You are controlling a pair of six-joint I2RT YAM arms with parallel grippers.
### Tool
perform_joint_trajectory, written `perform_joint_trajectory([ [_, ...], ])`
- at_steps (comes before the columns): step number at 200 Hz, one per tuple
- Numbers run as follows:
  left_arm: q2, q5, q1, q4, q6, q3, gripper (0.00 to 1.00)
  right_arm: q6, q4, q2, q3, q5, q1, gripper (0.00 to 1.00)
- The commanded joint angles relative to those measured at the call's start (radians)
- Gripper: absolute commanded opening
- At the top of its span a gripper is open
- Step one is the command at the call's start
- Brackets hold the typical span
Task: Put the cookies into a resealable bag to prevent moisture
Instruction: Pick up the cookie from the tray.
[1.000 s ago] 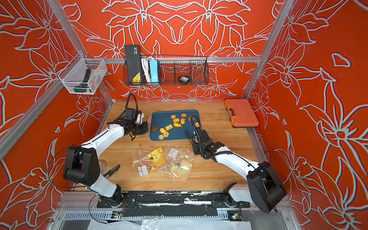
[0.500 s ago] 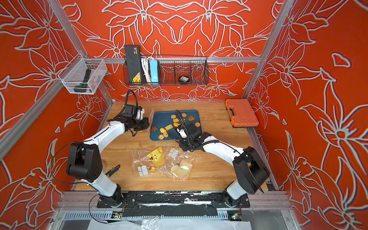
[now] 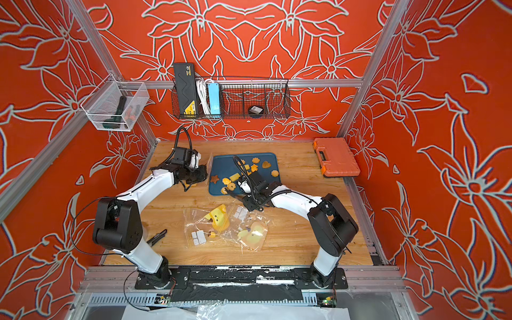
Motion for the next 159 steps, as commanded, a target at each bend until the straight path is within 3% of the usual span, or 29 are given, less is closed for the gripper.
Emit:
perform_joint_trajectory([
  [1,-0.003,-0.004,0.004,0.008,0.02,0.0,0.0,-0.003,-0.004,0.003,0.02,0.03,0.005,0.43],
  [19,-0.002,0.001,0.003,0.008,0.021,-0.002,0.0,0.011,0.008,-0.017,0.001,0.036,0.006,0.37],
  [119,0.017,0.058,0.003,0.011,0.029,0.0,0.0,0.067,0.043,-0.238,-0.13,0.165,0.005,0.29],
  [159,0.036,0.095,-0.018,0.008,0.04,0.005,0.0,0.036,-0.013,-0.281,-0.08,0.162,0.006,0.27],
])
